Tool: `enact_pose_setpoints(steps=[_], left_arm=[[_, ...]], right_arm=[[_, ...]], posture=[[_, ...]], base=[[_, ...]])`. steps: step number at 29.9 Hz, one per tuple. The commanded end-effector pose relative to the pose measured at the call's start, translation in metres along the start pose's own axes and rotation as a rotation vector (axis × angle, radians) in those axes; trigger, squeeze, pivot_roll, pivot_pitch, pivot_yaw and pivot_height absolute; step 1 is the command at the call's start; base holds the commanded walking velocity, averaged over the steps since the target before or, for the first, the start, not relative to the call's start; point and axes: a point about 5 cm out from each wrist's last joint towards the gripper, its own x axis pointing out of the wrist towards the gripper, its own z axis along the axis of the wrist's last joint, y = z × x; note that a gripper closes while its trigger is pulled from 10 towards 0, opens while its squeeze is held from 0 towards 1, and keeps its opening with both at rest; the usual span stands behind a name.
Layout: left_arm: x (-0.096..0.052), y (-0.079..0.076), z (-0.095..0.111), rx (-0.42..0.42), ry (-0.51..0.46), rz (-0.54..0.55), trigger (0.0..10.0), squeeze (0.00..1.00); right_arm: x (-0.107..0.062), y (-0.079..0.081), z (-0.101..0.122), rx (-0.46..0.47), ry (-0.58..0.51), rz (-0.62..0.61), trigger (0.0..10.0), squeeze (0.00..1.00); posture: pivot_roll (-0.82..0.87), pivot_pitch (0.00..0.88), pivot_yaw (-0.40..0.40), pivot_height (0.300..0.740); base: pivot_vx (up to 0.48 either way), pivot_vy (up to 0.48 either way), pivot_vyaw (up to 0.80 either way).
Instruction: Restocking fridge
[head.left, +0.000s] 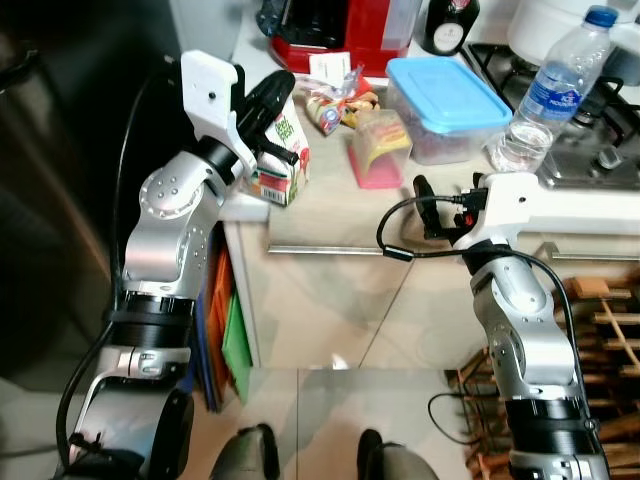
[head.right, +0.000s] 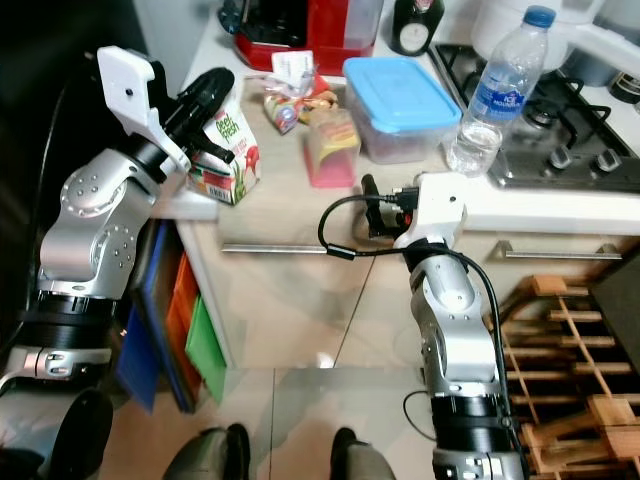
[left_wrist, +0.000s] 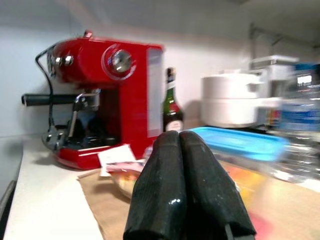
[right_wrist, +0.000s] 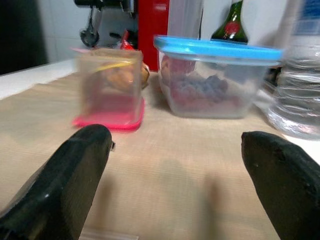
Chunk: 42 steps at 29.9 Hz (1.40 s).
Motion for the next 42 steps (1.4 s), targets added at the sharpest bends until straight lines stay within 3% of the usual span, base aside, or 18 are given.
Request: enact_pose_setpoints(steps=[1, 24, 25, 38, 42], left_arm=[[-0.001, 0.002, 0.004, 0.024, -0.015, 0.008, 10.0, 0.0], [-0.005, -0.001, -0.005, 0.013, 0.003, 0.013, 10.0, 0.0], [-0.007, -0.005, -0.006, -0.032, -0.017, -0.01, 10.0, 0.0], [-0.013, -0.045, -0.027, -0.179, -0.008, -0.108, 10.0, 0.0], [-0.014, -0.046, -0.026, -0.195, -0.015, -0.117, 10.0, 0.0]], right_arm=[[0.001, -0.002, 0.004, -0.003, -0.009, -0.005, 10.0, 0.0], [0.0, 0.0, 0.0, -0.01, 0.006, 0.003, 10.0, 0.0], [0.0, 0.0, -0.001, -0.009, 0.008, 0.003, 10.0, 0.0], [0.001, 0.003, -0.005, 0.001, 0.015, -0.003, 10.0, 0.0], [0.0, 0.005, -0.008, 0.005, 0.016, -0.005, 10.0, 0.0]], posture=[[-0.11, 0.0, -0.019, 0.74], [-0.11, 0.0, -0.021, 0.74], [-0.11, 0.0, -0.02, 0.74], [-0.13, 0.0, 0.01, 0.74], [-0.13, 0.0, 0.019, 0.74]], base=[[-0.48, 0.0, 0.0], [-0.271, 0.0, 0.0], [0.0, 0.0, 0.0], [0.0, -0.361, 0.0], [0.0, -0.424, 0.0]])
